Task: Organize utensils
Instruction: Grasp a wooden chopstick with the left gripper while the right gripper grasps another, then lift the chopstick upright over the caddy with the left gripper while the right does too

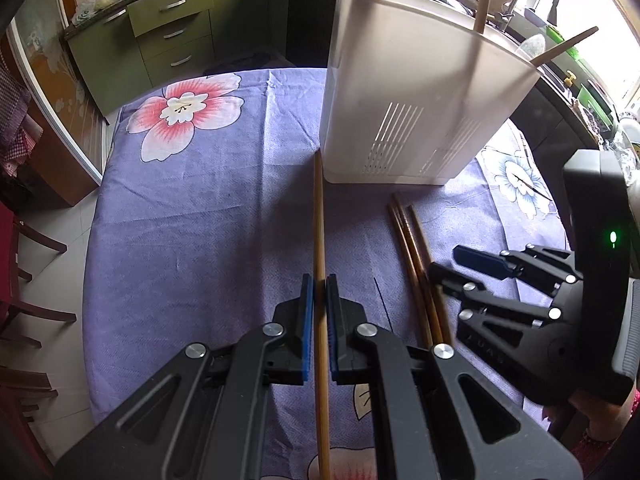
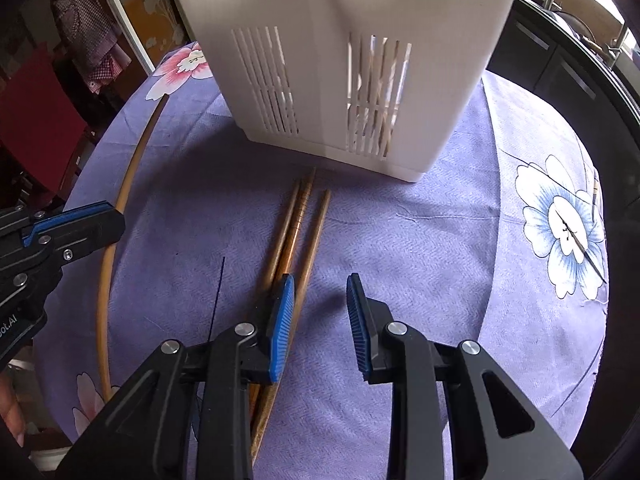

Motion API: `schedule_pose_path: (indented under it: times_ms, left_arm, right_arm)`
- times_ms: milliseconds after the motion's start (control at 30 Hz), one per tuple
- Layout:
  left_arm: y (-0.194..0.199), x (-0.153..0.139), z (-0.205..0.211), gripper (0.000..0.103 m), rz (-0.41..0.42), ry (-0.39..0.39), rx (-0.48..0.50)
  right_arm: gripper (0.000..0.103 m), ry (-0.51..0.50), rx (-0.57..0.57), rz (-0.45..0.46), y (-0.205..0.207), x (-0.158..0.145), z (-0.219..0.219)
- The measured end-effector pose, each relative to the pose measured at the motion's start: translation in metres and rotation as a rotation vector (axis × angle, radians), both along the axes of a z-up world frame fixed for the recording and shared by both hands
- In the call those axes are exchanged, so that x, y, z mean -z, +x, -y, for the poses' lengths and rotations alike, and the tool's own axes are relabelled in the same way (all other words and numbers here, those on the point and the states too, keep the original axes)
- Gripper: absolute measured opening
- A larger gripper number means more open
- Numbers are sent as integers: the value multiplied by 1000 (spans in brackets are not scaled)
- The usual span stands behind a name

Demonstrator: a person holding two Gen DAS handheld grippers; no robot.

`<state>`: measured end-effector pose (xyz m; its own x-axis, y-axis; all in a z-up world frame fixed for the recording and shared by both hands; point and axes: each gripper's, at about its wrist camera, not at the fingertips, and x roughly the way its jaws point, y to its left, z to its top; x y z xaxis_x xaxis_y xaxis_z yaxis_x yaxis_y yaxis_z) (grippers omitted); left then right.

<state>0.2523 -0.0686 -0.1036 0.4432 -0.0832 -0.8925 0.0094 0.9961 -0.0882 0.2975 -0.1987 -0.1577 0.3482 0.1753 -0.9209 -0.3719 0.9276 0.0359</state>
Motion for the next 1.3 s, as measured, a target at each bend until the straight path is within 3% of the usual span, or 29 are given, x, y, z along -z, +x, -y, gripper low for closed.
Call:
schedule_pose_path:
  times_ms: [367, 433, 467, 500, 633, 1100, 1300]
  left_arm:
    - [-4, -4, -4, 6, 4, -7, -4]
    - [-4, -5, -5, 6, 6, -8, -5]
    - [-4, -6, -5, 6, 8, -9, -5]
    - [-5, -6, -6, 6, 9, -11, -5]
    - [-5, -7, -5, 6, 15, -12, -3]
    - [-20, -35, -2, 6, 76, 5, 22]
    - [-37, -53, 2, 6, 123, 9, 48]
  right_arm:
    - [25, -4, -3, -28, 6, 7, -10]
    - [20, -9, -5, -27, 7, 8, -10]
    - [10, 0, -3, -31, 8, 7, -5]
    - [7, 10, 2, -36, 6, 6, 0]
    - [6, 35, 3, -11, 0, 1, 12]
    - [6, 219, -19, 212, -70, -106, 70]
    - [6, 262, -20, 282, -98, -132, 90]
